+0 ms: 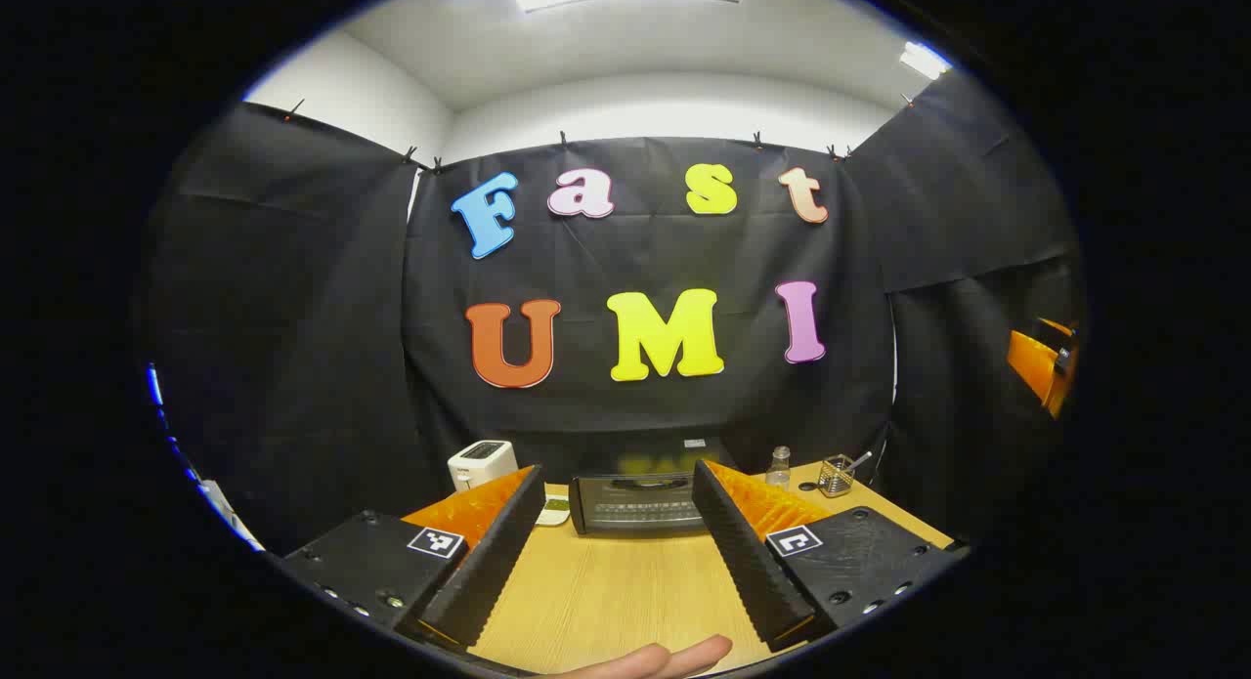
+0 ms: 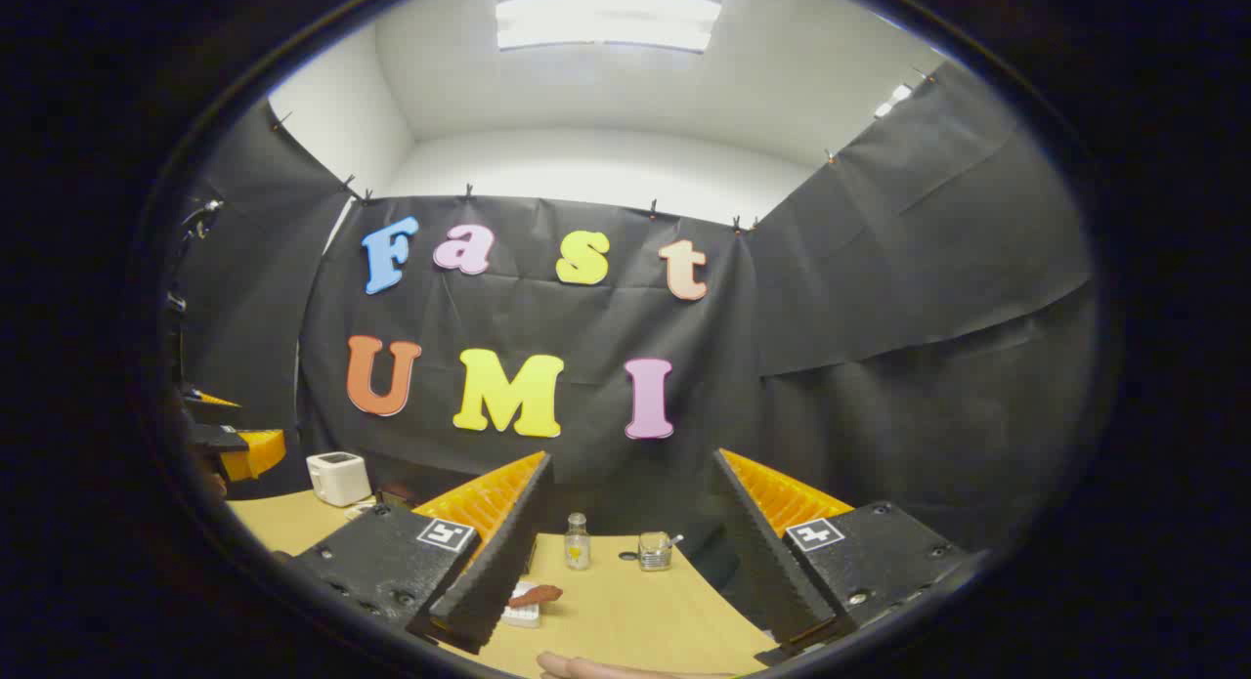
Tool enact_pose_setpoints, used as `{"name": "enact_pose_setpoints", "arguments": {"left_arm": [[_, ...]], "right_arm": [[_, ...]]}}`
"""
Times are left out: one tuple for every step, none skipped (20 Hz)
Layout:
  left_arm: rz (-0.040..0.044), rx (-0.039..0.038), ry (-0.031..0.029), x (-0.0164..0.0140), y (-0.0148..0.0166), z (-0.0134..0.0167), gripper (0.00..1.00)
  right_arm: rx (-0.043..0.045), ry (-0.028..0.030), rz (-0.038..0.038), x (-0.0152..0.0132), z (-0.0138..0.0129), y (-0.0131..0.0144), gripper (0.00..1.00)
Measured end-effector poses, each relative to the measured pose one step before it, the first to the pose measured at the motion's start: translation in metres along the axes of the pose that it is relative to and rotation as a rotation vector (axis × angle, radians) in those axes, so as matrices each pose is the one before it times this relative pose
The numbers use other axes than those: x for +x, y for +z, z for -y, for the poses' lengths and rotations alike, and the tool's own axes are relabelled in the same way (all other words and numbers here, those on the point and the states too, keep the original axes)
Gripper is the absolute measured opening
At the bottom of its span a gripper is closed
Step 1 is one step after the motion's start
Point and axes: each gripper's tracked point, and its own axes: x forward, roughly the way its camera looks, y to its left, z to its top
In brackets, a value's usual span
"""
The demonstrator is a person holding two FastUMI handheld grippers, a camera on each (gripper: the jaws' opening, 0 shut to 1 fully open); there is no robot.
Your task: Open the electric oven with the left hand, put the food in, and close the electric oven.
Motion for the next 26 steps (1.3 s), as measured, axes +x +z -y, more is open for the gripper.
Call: {"name": "enact_pose_setpoints", "arguments": {"left_arm": [[0.00269,-0.00066,-0.00546,0.00054,0.00015,0.00113,0.96],[0.00012,-0.00531,-0.00703,0.00046,0.00012,0.00122,0.96],[0.00113,-0.00801,-0.00543,0.00097,-0.00010,0.00011,0.96],[0.00134,-0.00671,-0.00049,0.00047,-0.00058,-0.00089,0.96],[0.00146,-0.00372,0.00146,-0.00014,0.00023,-0.00131,0.96],[0.00128,-0.00177,0.00128,0.00077,-0.00012,-0.00139,0.96],[0.00199,-0.00123,0.00222,0.00070,0.00050,-0.00102,0.96],[0.00178,0.00002,-0.00060,0.00012,0.00009,-0.00031,0.96],[0.00059,0.00087,-0.00280,0.00119,-0.00073,0.00025,0.96],[-0.00078,0.00002,-0.00368,0.00058,-0.00196,0.00059,0.96],[-0.00360,-0.00030,-0.00607,0.00123,-0.00119,0.00078,0.96],[-0.00136,-0.00254,-0.00712,0.00148,-0.00078,0.00052,0.96],[0.00354,-0.00501,-0.00469,0.00141,0.00062,0.00093,0.96],[0.00382,-0.00597,-0.00058,0.00192,-0.00050,-0.00180,0.97],[0.00226,-0.00185,-0.00113,0.00261,-0.00026,-0.00053,0.96],[0.00163,0.00205,-0.00383,0.00338,-0.00090,0.00115,0.96],[-0.00074,0.00419,-0.00330,0.00525,-0.00152,0.00083,0.96],[0.00198,0.00344,-0.00255,0.00471,-0.00124,0.00072,0.96],[0.00086,0.00232,-0.00175,0.00670,-0.00032,0.00053,0.96],[0.00485,-0.00124,0.00175,0.00782,-0.00040,0.00009,0.96],[0.00278,-0.00210,-0.00029,0.00808,-0.00069,0.00121,0.96],[-0.00110,-0.00216,-0.00473,0.00871,-0.00197,0.00144,0.96],[-0.00699,-0.00432,-0.00378,0.00942,-0.00192,0.00232,0.96],[-0.00598,-0.00451,-0.00112,0.01064,-0.00353,0.00024,0.96],[-0.00371,-0.00165,0.00010,0.01098,-0.00186,0.00050,0.96],[-0.00189,0.00104,0.00144,0.01206,-0.00182,0.00051,0.96]], "right_arm": [[-0.00116,-0.00016,0.00569,0.00084,-0.00025,0.00074,0.98],[0.00106,0.00047,0.00475,0.00028,0.00058,0.00120,0.98],[0.00473,0.00220,0.00115,0.00099,0.00037,-0.00161,1.00],[0.00440,0.00217,-0.00151,0.00066,-0.00049,-0.00036,0.98],[0.00236,0.00170,-0.00633,0.00099,0.00052,-0.00228,0.98],[-0.00033,0.00002,-0.00503,0.00073,0.00078,-0.00142,0.98],[-0.00092,0.00355,-0.00184,0.00089,0.00055,-0.00156,0.97],[-0.00167,0.00186,0.00177,0.00086,0.00078,0.00031,1.00],[-0.00315,-0.00451,0.00230,0.00159,0.00158,-0.00047,1.00],[-0.00201,-0.00992,0.00235,0.00149,0.00353,0.00009,1.00],[-0.00124,-0.00717,0.00153,0.00123,0.00199,-0.00158,0.97],[0.00004,-0.00023,0.00011,0.00096,0.00000,-0.00023,0.97],[0.00072,0.00388,-0.00217,0.00072,-0.00099,-0.00304,1.00],[0.00258,0.00251,0.00052,0.00084,-0.00035,-0.00200,1.00],[0.00241,-0.00095,0.00384,0.00271,0.00142,-0.00119,1.00],[-0.00068,-0.00348,0.00609,0.00350,0.00126,-0.00039,1.00],[-0.00417,-0.00333,0.00737,0.00402,0.00083,-0.00118,1.00],[-0.00569,-0.00315,0.00871,0.00421,0.00084,-0.00001,1.00],[-0.00853,-0.00210,0.00665,0.00535,0.00073,-0.00099,1.00],[-0.00715,0.00504,0.00159,0.00536,-0.00067,-0.00082,0.97],[0.00344,0.02283,0.00281,0.00405,-0.00576,-0.00153,1.00],[0.01009,0.02671,0.00436,0.00500,-0.00627,0.00129,0.98],[0.00605,0.01174,-0.00415,0.00678,0.00000,-0.00298,0.98],[-0.00046,0.00252,-0.00809,0.00695,0.00195,-0.00435,1.00],[0.00007,0.00388,-0.00769,0.00580,0.00003,-0.00502,1.00],[0.00654,0.00572,-0.00571,0.00543,0.00003,-0.00327,1.00]]}}
